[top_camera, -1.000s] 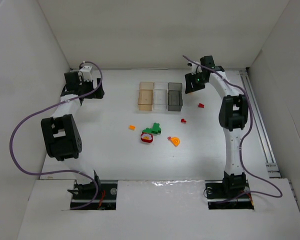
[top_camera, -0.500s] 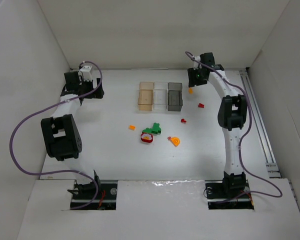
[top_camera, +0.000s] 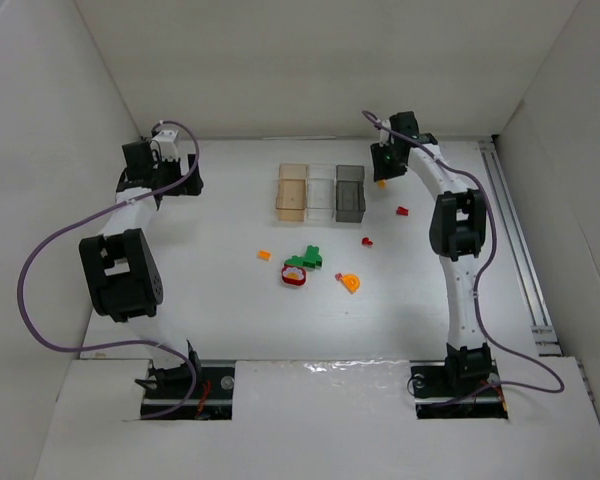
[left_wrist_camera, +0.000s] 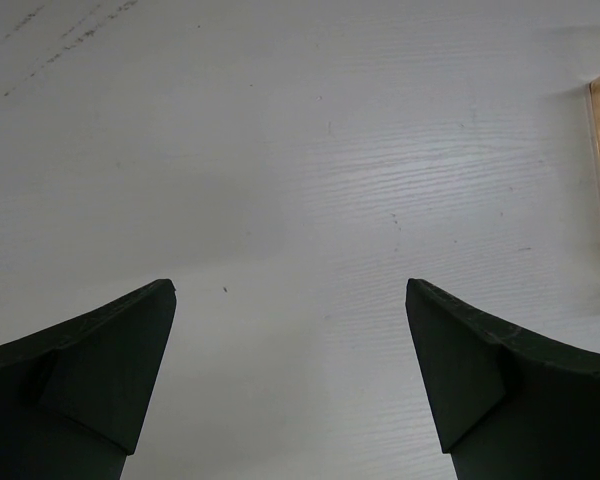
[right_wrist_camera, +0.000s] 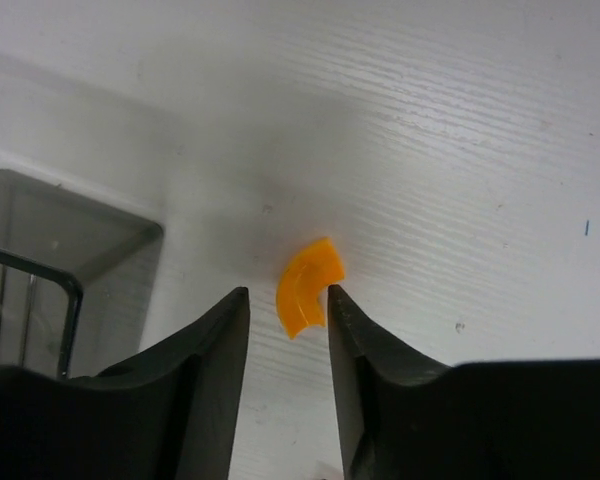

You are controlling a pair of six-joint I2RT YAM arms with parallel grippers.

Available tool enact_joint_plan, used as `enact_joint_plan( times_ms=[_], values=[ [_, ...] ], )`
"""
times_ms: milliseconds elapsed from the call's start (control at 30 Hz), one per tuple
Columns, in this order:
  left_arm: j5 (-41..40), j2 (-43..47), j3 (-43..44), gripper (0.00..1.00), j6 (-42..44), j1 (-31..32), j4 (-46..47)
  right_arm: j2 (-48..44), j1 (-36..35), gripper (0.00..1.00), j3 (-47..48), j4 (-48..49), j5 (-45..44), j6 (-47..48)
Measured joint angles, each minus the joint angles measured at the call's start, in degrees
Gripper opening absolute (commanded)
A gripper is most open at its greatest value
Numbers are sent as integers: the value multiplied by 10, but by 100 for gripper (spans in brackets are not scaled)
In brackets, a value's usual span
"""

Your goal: Sort the legos into containers by color

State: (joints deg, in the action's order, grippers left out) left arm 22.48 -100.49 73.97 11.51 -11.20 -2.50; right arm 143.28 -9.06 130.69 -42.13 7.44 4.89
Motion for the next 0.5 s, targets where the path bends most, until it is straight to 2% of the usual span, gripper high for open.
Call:
enact_joint_plan(
  times_ms=[267,500],
  values=[
    [0,0,0,100,0,-6,0,6,0,35,7,-15,-28,-5],
    [0,0,1,100,0,-12,-4,83,0,33,143,-74,-38,-7]
  ],
)
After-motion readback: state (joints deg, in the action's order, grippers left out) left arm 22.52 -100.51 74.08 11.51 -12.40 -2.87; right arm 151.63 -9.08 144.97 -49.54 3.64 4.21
